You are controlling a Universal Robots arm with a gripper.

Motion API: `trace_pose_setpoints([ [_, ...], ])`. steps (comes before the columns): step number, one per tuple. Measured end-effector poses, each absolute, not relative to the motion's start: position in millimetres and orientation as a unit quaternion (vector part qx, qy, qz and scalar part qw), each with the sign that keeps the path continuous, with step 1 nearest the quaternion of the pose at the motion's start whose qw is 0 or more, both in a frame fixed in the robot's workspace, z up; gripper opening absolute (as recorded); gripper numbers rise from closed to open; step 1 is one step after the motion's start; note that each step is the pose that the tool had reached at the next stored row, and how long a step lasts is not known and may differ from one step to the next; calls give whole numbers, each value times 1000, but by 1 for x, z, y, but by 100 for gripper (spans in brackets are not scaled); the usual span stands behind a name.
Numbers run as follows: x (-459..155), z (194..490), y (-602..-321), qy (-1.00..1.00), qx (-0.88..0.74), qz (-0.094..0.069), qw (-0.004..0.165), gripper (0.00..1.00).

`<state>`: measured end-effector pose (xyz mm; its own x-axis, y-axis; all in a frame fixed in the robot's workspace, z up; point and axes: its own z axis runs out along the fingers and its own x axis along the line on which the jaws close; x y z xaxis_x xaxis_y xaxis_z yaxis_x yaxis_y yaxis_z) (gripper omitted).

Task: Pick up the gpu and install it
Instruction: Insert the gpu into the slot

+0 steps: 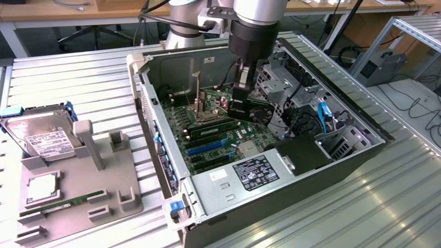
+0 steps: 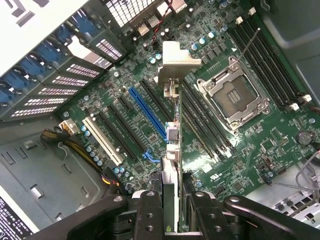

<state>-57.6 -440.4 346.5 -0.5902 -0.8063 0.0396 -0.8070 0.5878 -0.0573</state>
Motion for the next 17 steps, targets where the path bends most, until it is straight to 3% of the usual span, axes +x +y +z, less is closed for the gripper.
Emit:
trace_pose_setpoints([
  [17,-58,346,-440,-878,478,35,4,26],
])
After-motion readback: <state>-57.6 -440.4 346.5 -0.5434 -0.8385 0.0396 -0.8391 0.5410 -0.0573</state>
